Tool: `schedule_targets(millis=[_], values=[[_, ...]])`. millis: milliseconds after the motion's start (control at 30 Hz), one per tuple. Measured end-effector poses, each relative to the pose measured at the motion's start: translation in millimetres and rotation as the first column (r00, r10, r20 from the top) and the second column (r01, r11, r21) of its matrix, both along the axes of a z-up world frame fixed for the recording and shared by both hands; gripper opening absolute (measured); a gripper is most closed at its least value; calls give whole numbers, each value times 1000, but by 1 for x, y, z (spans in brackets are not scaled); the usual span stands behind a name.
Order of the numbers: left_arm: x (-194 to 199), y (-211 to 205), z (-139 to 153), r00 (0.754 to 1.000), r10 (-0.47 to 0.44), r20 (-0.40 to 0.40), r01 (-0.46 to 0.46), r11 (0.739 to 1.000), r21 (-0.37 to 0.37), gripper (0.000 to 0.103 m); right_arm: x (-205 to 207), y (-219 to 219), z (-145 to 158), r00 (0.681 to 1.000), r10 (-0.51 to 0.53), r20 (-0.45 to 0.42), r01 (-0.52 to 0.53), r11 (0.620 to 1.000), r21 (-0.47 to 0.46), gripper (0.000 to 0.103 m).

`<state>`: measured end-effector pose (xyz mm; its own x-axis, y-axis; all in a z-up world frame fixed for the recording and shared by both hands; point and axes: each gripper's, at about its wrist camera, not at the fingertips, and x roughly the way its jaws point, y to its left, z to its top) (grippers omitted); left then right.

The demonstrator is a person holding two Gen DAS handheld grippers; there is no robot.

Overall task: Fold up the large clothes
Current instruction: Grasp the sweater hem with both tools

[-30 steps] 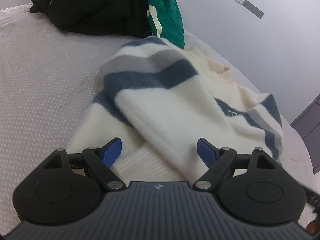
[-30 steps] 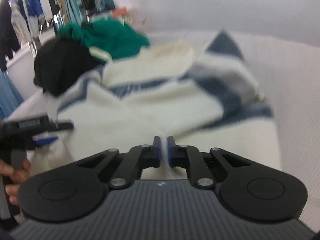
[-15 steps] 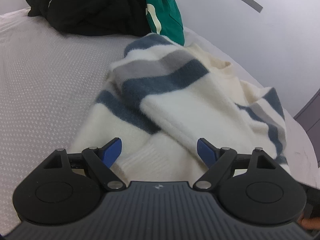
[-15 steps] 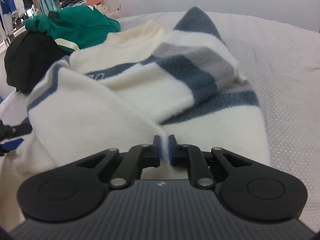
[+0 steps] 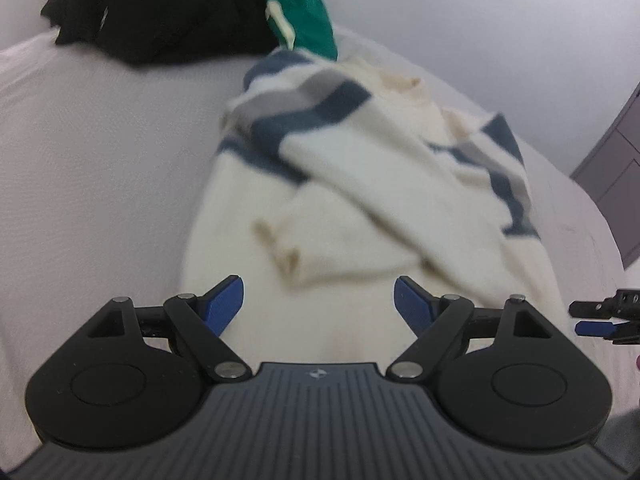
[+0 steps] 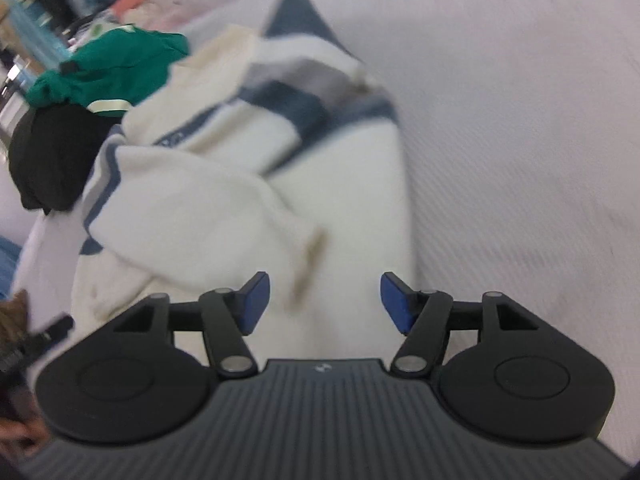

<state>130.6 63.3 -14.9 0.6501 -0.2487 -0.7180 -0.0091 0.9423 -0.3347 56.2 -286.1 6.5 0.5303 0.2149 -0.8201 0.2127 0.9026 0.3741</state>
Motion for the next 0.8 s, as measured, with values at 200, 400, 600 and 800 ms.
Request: schedule_targets(millis=[200, 400, 600, 800], values=[[-26, 36, -8, 987, 66, -144, -77, 994, -76, 86, -29, -19, -1, 994, -47, -98, 46, 999, -17, 68], [-30, 59, -25, 953, 150, -262, -182, 978, -101, 86, -24, -12, -31, 983, -37, -180, 47, 998, 49, 68], [-24, 67, -41, 934, 108, -340, -183, 964, -195, 86, -19, 15, -50, 975, 122, -186, -90, 981, 171, 71], [-33, 67, -36, 963, -5, -269, -99, 923, -372, 85, -29, 16, -41, 982, 186, -24, -167, 928, 333, 71]])
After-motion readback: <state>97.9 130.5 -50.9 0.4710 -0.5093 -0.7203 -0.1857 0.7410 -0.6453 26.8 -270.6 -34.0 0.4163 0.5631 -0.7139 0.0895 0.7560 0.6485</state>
